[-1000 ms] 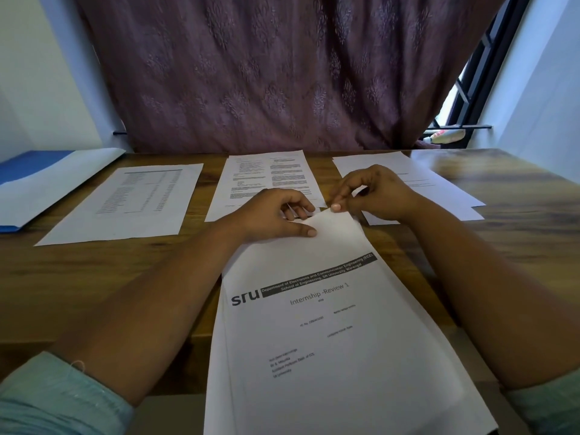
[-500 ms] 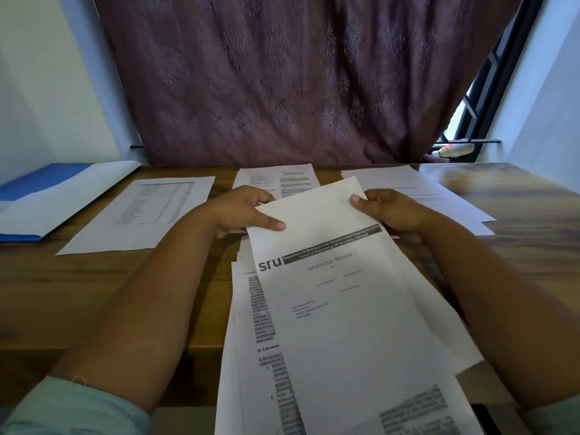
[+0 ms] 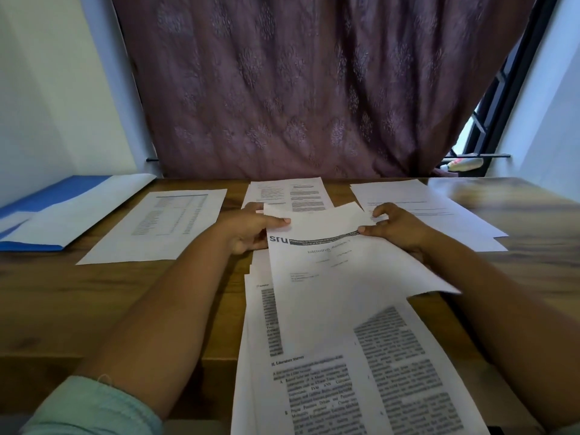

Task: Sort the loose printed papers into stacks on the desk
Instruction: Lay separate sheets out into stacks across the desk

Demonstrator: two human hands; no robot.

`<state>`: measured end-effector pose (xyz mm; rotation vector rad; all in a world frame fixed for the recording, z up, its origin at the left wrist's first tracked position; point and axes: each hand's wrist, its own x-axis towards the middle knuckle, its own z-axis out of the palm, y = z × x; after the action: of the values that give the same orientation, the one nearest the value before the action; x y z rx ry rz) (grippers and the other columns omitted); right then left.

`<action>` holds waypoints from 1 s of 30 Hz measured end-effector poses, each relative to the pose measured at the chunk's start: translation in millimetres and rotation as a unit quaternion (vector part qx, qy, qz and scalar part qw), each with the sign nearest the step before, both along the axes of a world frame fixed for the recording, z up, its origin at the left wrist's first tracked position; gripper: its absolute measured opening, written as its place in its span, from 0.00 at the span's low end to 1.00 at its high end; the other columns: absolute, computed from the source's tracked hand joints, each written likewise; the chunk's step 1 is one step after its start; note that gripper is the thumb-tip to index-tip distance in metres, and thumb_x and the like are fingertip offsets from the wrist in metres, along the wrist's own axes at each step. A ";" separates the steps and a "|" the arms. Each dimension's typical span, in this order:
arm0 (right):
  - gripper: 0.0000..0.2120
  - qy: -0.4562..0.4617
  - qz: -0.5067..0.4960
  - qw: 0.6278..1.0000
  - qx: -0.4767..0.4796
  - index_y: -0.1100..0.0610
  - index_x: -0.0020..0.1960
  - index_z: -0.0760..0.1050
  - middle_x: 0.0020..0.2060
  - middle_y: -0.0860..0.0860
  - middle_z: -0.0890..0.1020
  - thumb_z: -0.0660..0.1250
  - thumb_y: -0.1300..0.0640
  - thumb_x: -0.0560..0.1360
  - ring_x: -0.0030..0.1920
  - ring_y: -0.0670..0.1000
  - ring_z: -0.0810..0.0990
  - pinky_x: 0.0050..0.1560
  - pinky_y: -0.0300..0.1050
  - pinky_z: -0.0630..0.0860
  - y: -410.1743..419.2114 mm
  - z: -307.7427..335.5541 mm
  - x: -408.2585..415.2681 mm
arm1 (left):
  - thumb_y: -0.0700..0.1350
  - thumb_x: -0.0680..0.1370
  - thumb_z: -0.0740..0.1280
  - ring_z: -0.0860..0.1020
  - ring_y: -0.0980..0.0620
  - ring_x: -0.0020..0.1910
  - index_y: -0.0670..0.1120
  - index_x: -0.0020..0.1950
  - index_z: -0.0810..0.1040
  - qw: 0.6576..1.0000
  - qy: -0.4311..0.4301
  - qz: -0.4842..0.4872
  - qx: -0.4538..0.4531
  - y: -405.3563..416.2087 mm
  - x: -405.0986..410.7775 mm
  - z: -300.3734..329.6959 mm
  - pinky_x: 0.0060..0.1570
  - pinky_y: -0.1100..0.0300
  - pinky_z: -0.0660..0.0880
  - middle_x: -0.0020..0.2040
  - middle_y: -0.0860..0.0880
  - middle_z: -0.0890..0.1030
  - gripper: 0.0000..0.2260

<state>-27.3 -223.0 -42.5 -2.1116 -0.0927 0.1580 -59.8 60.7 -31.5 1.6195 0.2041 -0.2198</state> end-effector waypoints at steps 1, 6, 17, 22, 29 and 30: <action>0.18 -0.016 -0.003 1.000 0.025 0.59 0.58 0.73 0.52 0.52 0.78 0.73 0.52 0.73 0.43 0.49 0.78 0.36 0.39 0.73 0.9 -1.5 0.2 | 0.37 0.72 0.76 0.80 0.47 0.55 0.53 0.72 0.65 0.999 -0.001 -0.029 0.019 -1.5 -1.0 0.4 0.45 0.55 0.82 0.59 0.51 0.80 0.34; 0.16 0.004 0.009 0.995 0.101 0.61 0.55 0.79 0.48 0.54 0.84 0.75 0.54 0.72 0.42 0.50 0.83 0.37 0.40 0.79 4.3 3.9 -8.5 | 0.30 0.71 0.74 0.77 0.49 0.53 0.59 0.79 0.49 0.996 -0.049 -0.054 0.050 -6.7 -4.3 4.0 0.37 0.59 0.81 0.64 0.55 0.71 0.49; 0.36 -0.063 -0.246 0.920 -0.299 0.57 0.71 0.66 0.69 0.59 0.69 0.66 0.35 0.73 0.70 0.62 0.65 0.69 0.58 0.62 -71.0 -5.9 31.1 | 0.34 0.75 0.72 0.83 0.46 0.52 0.50 0.59 0.80 0.993 -0.098 -0.035 0.051 -16.5 -3.9 -2.5 0.43 0.56 0.82 0.58 0.50 0.81 0.16; 0.50 0.007 -0.258 0.912 -0.319 0.57 0.75 0.61 0.70 0.60 0.66 0.71 0.29 0.64 0.72 0.61 0.61 0.70 0.57 0.61 -103.7 -7.8 36.0 | 0.34 0.75 0.71 0.82 0.47 0.52 0.53 0.58 0.80 0.988 -0.141 -0.028 0.057 -21.3 -4.6 -5.2 0.40 0.60 0.81 0.56 0.53 0.81 0.17; 0.58 0.042 -0.268 0.915 -0.300 0.53 0.71 0.65 0.69 0.58 0.70 0.74 0.24 0.50 0.70 0.62 0.64 0.69 0.61 0.61 -111.0 -6.9 49.7 | 0.34 0.75 0.72 0.81 0.49 0.53 0.53 0.59 0.79 0.985 -0.152 -0.034 0.078 -24.3 -7.0 -5.6 0.37 0.63 0.80 0.57 0.53 0.80 0.18; 0.57 0.054 -0.271 0.912 -0.302 0.53 0.71 0.64 0.70 0.59 0.68 0.74 0.25 0.51 0.72 0.63 0.61 0.70 0.62 0.57 -112.9 -6.7 51.6 | 0.34 0.75 0.72 0.81 0.49 0.53 0.54 0.59 0.79 0.984 -0.154 -0.034 0.078 -24.6 -7.1 -5.6 0.38 0.62 0.80 0.57 0.54 0.80 0.18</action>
<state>24.3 -335.8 -49.2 -2.6440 0.6888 -0.0423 -66.9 36.1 -37.1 1.7935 -0.0734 -0.0039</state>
